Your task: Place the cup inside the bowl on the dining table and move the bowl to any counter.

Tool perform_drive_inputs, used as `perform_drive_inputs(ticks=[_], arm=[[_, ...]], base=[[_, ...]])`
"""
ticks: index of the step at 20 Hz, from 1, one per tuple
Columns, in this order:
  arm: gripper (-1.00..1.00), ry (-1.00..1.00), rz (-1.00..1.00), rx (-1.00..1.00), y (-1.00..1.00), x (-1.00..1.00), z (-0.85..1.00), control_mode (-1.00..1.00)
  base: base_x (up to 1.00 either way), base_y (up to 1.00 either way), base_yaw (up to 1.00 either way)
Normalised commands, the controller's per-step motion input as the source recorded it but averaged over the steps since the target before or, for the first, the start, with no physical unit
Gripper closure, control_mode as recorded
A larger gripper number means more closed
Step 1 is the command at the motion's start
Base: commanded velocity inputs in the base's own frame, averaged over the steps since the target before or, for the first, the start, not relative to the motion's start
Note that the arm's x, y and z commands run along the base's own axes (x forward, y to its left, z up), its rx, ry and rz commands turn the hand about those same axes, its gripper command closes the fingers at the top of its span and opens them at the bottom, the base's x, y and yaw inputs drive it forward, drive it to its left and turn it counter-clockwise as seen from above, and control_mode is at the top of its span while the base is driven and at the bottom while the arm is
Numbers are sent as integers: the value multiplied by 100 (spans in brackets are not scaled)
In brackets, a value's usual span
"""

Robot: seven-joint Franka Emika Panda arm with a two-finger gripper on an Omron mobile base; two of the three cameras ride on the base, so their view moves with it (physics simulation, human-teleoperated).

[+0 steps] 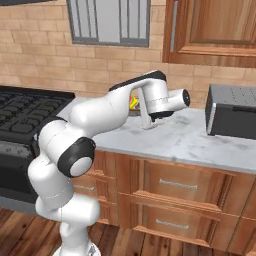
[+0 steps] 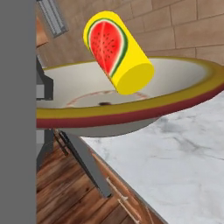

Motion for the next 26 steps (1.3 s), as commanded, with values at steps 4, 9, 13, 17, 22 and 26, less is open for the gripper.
perform_drive_inputs(ticks=[4,9,13,17,22,26], arm=[[100,0,0,0,0,0,0,100],[100,0,0,0,0,0,0,100],[100,0,0,0,0,0,0,100],[100,0,0,0,0,0,0,100],[100,0,0,0,0,0,0,100],[100,0,0,0,0,0,0,100]], base=[[24,53,-5],[50,47,-5],[64,44,-4],[59,50,-4],[41,48,-4],[4,17,-2]])
